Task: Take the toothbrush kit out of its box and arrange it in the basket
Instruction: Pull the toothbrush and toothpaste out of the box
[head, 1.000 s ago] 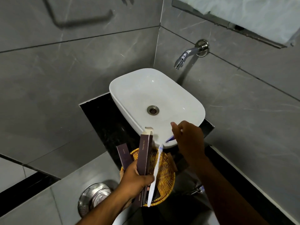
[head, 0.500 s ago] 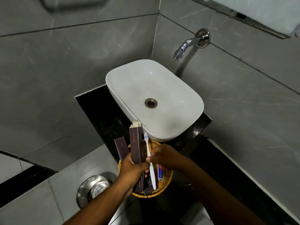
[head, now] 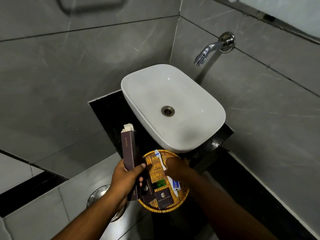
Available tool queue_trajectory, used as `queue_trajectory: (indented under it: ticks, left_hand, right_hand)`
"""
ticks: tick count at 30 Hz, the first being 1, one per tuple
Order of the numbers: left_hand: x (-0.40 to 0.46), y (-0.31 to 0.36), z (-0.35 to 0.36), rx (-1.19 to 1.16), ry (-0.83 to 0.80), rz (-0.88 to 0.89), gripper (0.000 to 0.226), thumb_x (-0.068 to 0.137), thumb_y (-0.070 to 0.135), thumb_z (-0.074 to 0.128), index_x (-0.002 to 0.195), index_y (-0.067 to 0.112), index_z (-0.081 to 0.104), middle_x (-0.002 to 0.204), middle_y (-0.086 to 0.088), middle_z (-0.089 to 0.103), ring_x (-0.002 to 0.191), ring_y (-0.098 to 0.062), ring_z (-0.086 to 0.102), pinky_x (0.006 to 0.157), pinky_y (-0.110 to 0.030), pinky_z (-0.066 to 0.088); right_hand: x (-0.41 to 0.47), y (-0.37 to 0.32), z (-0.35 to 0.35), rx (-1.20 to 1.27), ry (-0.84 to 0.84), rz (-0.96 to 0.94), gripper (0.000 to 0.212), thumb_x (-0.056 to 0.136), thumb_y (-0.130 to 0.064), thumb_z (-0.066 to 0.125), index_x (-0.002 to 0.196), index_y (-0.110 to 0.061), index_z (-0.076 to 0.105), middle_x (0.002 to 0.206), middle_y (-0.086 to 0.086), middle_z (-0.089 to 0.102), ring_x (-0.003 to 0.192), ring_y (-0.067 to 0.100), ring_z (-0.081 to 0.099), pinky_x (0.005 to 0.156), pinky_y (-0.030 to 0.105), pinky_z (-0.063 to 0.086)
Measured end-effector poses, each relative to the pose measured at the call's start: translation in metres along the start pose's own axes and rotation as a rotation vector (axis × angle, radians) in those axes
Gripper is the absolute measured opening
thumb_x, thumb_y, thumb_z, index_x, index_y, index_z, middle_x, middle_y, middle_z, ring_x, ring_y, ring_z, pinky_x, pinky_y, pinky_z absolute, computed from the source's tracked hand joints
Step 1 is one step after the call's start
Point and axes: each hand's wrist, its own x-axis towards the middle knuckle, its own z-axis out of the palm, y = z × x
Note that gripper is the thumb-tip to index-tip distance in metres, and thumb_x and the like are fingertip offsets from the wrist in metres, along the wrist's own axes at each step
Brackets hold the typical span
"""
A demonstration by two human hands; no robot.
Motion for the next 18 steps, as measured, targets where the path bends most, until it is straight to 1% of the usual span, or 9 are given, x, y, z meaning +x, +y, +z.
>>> queue_trajectory:
  ticks: [1,3,4,5,7,10,12,15,18]
  left_hand:
    - [0.000,0.000,-0.002,-0.007,-0.002,0.002,0.027,0.081,0.008,0.072,0.105,0.006,0.059,0.055,-0.008,0.061,0.041,-0.020,0.051,0.044,-0.030,0.048]
    - [-0.001,-0.001,-0.006,-0.019,-0.006,0.007,0.027,0.081,0.009,0.073,0.105,0.008,0.061,0.059,-0.010,0.063,0.042,-0.020,0.052,0.045,-0.031,0.049]
    - [-0.002,0.000,-0.007,-0.025,-0.006,0.007,0.026,0.081,0.009,0.073,0.105,0.009,0.062,0.060,-0.010,0.064,0.043,-0.020,0.052,0.045,-0.031,0.049]
    - [-0.002,0.000,-0.009,-0.031,-0.006,0.007,0.026,0.081,0.008,0.073,0.105,0.009,0.062,0.060,-0.010,0.064,0.043,-0.020,0.052,0.045,-0.031,0.049]
    - [-0.002,0.002,-0.011,-0.040,-0.007,0.007,0.025,0.081,0.008,0.073,0.104,0.008,0.061,0.059,-0.008,0.064,0.042,-0.020,0.051,0.044,-0.030,0.048]
    - [-0.001,0.005,-0.012,-0.045,0.000,0.014,0.023,0.082,0.006,0.071,0.102,0.004,0.060,0.055,-0.003,0.062,0.042,-0.020,0.049,0.043,-0.029,0.047]
    - [-0.001,0.008,-0.013,-0.035,0.000,0.026,0.021,0.082,0.006,0.071,0.100,0.004,0.060,0.054,-0.002,0.062,0.042,-0.019,0.050,0.043,-0.029,0.047]
    - [0.000,0.011,-0.016,-0.032,-0.006,0.034,0.019,0.081,0.007,0.072,0.098,0.008,0.062,0.055,-0.002,0.063,0.042,-0.018,0.051,0.044,-0.029,0.047]
    - [0.000,0.013,-0.018,-0.039,0.003,0.044,0.020,0.081,0.009,0.073,0.098,0.009,0.062,0.056,-0.006,0.061,0.041,-0.018,0.051,0.044,-0.029,0.047]
  right_hand:
    - [0.000,0.001,0.001,0.009,-0.003,0.001,0.030,0.085,-0.029,0.067,0.066,-0.024,0.045,0.080,-0.001,0.058,0.103,0.027,0.059,0.105,0.052,0.039]
    - [0.001,0.001,0.001,0.000,-0.003,-0.016,0.017,0.083,-0.027,0.070,0.081,-0.016,0.058,0.095,0.006,0.065,0.107,0.029,0.060,0.104,0.051,0.041]
    - [0.001,0.001,-0.001,-0.014,-0.003,-0.030,0.020,0.082,-0.025,0.072,0.092,-0.011,0.062,0.105,0.009,0.067,0.110,0.030,0.059,0.103,0.049,0.042]
    - [0.003,0.002,-0.001,-0.042,-0.005,-0.051,0.030,0.080,-0.023,0.075,0.102,-0.007,0.062,0.113,0.011,0.066,0.113,0.031,0.058,0.103,0.048,0.043]
    - [0.003,0.001,-0.005,-0.140,-0.032,-0.084,0.045,0.076,-0.021,0.079,0.113,-0.005,0.059,0.122,0.013,0.063,0.117,0.032,0.056,0.102,0.048,0.044]
    - [0.001,0.000,-0.009,-0.235,-0.046,-0.111,0.049,0.074,-0.017,0.080,0.114,-0.002,0.058,0.122,0.015,0.063,0.115,0.032,0.057,0.098,0.042,0.048]
    - [0.000,-0.001,-0.009,-0.265,-0.029,-0.110,0.048,0.076,-0.015,0.078,0.117,-0.002,0.057,0.124,0.015,0.062,0.117,0.032,0.056,0.099,0.042,0.047]
    - [-0.001,0.000,-0.005,-0.227,0.008,-0.068,0.040,0.089,-0.015,0.063,0.126,-0.005,0.051,0.134,0.015,0.054,0.127,0.034,0.046,0.109,0.046,0.037]
    - [-0.009,-0.002,-0.005,-0.099,0.095,-0.067,0.024,0.095,-0.008,0.048,0.115,0.001,0.057,0.125,0.021,0.059,0.120,0.035,0.052,0.105,0.042,0.041]
